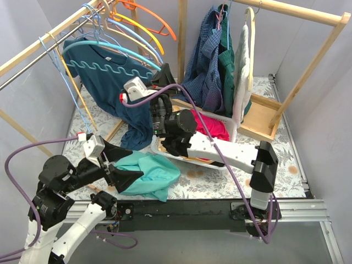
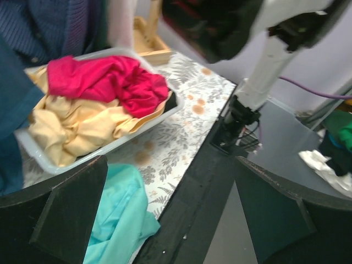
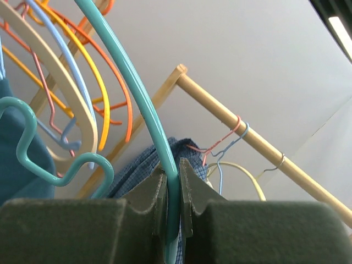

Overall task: Remove the t-shirt from the hanger
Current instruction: Place the hanger at the clothesline.

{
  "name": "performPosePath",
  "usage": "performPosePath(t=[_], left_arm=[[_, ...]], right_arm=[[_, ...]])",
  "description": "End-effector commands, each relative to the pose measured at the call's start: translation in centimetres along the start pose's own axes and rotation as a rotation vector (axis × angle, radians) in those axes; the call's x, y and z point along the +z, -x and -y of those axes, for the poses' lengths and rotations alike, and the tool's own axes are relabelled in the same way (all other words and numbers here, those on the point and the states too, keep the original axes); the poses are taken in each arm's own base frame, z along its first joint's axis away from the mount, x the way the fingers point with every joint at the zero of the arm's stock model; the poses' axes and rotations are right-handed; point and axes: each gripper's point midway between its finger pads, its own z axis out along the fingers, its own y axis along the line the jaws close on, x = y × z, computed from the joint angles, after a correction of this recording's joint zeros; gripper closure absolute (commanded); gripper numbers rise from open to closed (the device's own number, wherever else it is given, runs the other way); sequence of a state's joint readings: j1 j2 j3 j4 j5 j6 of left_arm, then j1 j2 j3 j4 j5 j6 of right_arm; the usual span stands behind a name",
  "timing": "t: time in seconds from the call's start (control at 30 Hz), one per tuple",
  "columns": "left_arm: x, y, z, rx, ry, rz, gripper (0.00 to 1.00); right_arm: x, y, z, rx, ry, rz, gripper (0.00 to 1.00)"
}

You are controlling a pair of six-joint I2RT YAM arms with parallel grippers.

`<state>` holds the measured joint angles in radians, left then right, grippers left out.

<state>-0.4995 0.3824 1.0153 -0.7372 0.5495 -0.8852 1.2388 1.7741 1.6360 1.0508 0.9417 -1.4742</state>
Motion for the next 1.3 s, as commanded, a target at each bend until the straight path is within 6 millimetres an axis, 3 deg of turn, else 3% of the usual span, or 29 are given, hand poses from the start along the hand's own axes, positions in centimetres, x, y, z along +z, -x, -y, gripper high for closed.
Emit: performPosePath(t=[0.0,0.07,0.37,0.63,0.87,0.97,1.03,1.07,1.13,1.17,1.2,1.23,1.27], left_arm=[[-0.9,0.4,2.7,0.019,-0.12,-0.022,0.02],[-1.2,0.4,2.8,0.019,-0.12,-0.027,0.02],[-2.0,0.9,4.0,0.025,-0.153,-0.016,0.02],[-2.8,1.1,5.4,0.019,-0.204,-0.025,0.02],[-3.0,1.1,5.4,0.018,-0.199,-0.022,0.02],[-3.1,1.6,5.2,0.031,-0.179,-0.008,0.02],[-3.1,1.9,4.8,0.036,-0.15,0.004,0.02],[-3.2,2.1,4.7,0.042,-0.137,0.011,0.02],[-3.2,2.5,4.2,0.052,-0.102,0.028,0.02],[-3.3,2.8,3.8,0.056,-0.076,0.042,0.02],[-3.2,2.9,3.4,0.059,-0.054,0.049,0.02],[-3.3,3.3,2.9,0.066,-0.02,0.066,0.02],[-3.3,3.4,2.6,0.067,-0.003,0.07,0.02]], right_arm=[[1.5,3.1,4.1,0.139,-0.152,0.065,0.99],[2.1,4.0,4.0,0.138,-0.151,0.074,0.99],[3.5,5.2,-2.1,0.103,-0.066,0.113,0.99],[5.3,6.0,-4.0,0.114,-0.046,0.129,0.99],[5.2,3.9,-6.7,0.094,0.002,0.089,0.99],[4.7,2.9,-5.5,0.107,-0.02,0.046,0.99],[4.3,2.3,-4.9,0.137,-0.014,0.022,0.88],[3.7,2.1,-3.6,0.15,-0.006,0.015,0.65],[3.0,1.8,-2.8,0.196,0.023,0.004,0.47],[2.5,2.3,-0.6,0.238,0.027,0.0,0.36],[1.9,1.6,-1.8,0.198,0.09,-0.019,0.32],[1.4,1.5,-1.5,0.206,0.107,-0.032,0.26],[0.9,1.5,0.3,0.265,0.104,-0.048,0.2]])
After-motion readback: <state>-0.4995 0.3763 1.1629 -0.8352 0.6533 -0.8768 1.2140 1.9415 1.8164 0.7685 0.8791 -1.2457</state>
